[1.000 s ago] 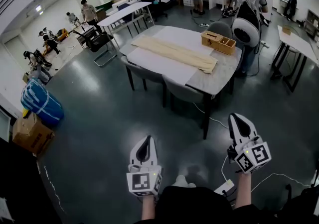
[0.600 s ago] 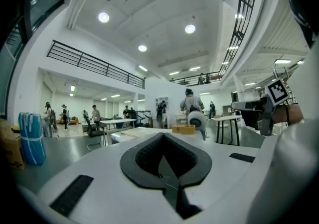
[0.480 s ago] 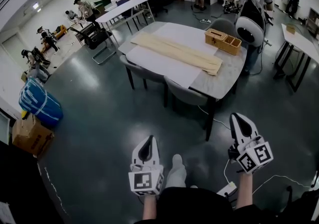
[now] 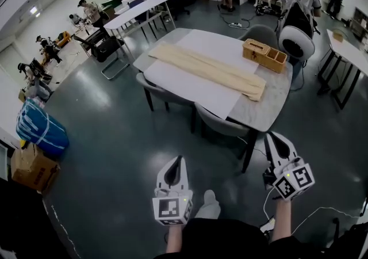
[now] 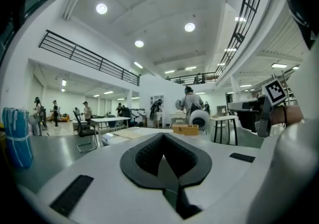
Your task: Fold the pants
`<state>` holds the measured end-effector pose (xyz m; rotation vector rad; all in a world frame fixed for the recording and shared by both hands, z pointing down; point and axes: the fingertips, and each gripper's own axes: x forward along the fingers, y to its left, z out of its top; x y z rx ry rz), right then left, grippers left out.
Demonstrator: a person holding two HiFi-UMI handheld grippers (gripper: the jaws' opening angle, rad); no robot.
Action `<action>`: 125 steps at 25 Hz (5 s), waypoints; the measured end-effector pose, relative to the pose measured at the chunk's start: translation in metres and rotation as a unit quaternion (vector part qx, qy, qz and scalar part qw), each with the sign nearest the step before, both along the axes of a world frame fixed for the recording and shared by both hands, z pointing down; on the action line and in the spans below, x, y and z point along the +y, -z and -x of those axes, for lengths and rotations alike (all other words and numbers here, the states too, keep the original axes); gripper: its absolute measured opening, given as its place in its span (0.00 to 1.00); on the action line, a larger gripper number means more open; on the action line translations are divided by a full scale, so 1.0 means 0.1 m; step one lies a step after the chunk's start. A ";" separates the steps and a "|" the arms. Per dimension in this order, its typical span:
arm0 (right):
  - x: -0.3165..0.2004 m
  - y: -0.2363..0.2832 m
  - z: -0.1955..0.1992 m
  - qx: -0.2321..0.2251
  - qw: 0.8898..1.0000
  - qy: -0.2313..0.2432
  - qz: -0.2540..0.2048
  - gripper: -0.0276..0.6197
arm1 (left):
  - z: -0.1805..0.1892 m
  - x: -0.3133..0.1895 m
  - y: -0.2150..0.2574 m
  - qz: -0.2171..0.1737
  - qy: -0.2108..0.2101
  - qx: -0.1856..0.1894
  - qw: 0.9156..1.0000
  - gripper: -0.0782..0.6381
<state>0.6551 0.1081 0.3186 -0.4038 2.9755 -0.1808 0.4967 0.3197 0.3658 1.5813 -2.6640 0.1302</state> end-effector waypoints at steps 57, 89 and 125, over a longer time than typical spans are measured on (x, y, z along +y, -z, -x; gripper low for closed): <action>-2.99 -0.77 2.36 0.073 0.972 -0.191 0.113 0.06 | 3.11 -3.45 -0.47 0.060 -0.163 0.049 0.984 0.13; -3.95 -2.46 1.87 0.233 0.863 -0.319 0.314 0.28 | 2.72 -4.94 -1.47 0.187 -0.383 0.104 0.898 0.13; -4.21 -3.17 1.86 0.348 0.801 -0.304 0.380 0.24 | 2.74 -5.16 -1.80 0.216 -0.388 0.138 0.885 0.13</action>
